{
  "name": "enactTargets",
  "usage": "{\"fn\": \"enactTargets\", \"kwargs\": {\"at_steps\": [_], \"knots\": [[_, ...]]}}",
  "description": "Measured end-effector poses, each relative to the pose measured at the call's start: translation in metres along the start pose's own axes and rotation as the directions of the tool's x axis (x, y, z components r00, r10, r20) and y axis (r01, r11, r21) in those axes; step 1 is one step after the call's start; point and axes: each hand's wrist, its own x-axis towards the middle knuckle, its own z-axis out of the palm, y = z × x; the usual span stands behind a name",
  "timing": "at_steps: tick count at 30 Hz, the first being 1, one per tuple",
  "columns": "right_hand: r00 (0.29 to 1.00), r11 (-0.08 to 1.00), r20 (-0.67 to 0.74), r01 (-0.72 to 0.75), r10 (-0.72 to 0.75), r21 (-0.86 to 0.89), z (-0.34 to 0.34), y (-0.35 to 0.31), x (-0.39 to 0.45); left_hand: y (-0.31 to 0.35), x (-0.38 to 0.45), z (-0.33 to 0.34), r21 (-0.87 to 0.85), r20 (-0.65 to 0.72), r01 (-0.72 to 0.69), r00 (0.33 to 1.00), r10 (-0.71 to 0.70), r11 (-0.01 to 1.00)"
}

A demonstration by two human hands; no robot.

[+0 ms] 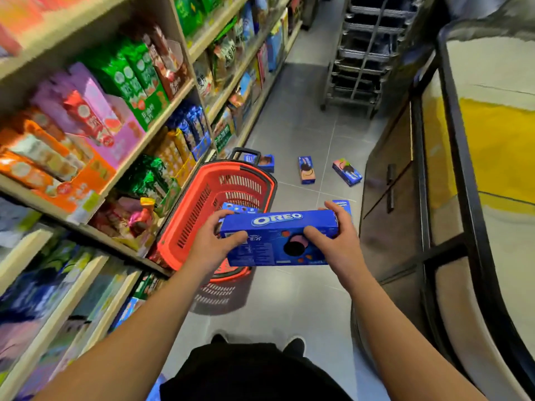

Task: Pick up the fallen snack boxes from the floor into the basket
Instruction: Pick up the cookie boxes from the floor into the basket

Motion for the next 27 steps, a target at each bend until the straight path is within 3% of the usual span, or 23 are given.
{"fn": "enactTargets", "kwargs": {"at_steps": [16, 27], "knots": [[0.993, 0.997, 0.109, 0.049, -0.043, -0.054, 0.22, -0.008, -0.025, -0.023, -0.009, -0.205, 0.053, -0.231, 0.0, 0.973, 0.012, 0.999], [0.994, 0.992, 0.079, -0.072, 0.08, -0.103, 0.259, 0.004, 0.011, -0.026, 0.045, -0.236, 0.127, -0.204, 0.078, 0.978, -0.051, 0.989]]}}
